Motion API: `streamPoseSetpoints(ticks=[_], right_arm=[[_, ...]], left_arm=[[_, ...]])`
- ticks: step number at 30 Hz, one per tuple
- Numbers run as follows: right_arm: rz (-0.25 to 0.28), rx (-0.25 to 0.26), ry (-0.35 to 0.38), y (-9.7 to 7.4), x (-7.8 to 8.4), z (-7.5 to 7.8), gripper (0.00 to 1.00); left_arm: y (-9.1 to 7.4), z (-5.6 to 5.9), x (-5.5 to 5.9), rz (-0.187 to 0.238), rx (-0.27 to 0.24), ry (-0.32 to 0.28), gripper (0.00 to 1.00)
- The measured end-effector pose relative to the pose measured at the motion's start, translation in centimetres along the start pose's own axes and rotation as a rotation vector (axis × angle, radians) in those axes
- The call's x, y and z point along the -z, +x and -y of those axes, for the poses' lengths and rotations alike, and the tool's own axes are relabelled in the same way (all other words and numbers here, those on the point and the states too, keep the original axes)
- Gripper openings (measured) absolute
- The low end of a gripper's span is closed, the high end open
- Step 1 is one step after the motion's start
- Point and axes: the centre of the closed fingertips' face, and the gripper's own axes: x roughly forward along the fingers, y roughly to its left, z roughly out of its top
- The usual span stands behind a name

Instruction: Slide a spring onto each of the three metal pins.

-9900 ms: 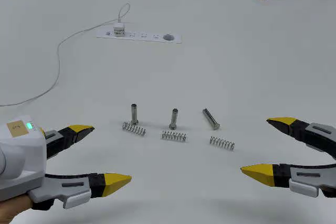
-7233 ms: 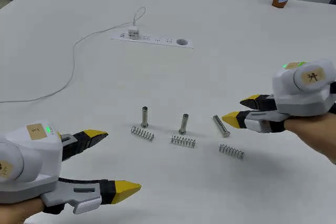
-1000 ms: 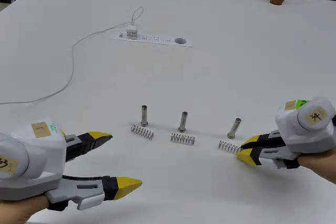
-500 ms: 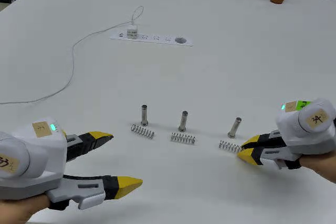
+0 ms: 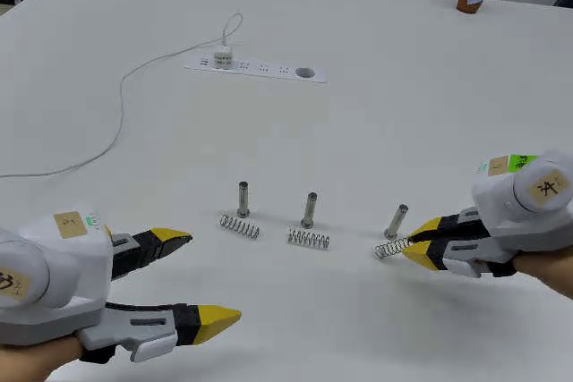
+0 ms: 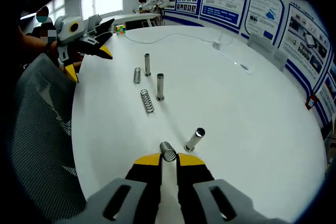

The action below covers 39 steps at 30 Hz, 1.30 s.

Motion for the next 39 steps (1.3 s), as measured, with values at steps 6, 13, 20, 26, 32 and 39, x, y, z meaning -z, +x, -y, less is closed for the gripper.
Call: streamPoseSetpoints(ticks=[6,13,20,26,32,39], right_arm=[[-0.012,0.004,-0.004,-0.2,-0.3,0.1,0.08],[-0.011,0.006,0.007,-0.2,-0.4,0.1,0.05],[-0.01,0.003,0.016,0.0,-0.4,0.0,0.06],[-0.009,0.0,0.024,0.1,-0.4,-0.1,0.08],[-0.004,-0.008,0.028,0.4,-0.6,-0.5,0.09],[0.002,-0.016,0.026,0.7,-1.0,-0.9,0.1]], left_arm=[[-0.1,0.0,0.0,0.002,-0.002,-0.002,0.68],[0.0,0.1,0.1,0.001,0.002,-0.003,0.68],[0.0,0.2,0.1,-0.002,0.003,-0.001,0.68],[0.1,0.1,0.1,-0.003,0.002,-0.003,0.68],[0.1,0.2,0.2,-0.004,0.003,-0.004,0.68],[-0.1,-0.1,0.2,-0.003,0.001,-0.005,0.68]])
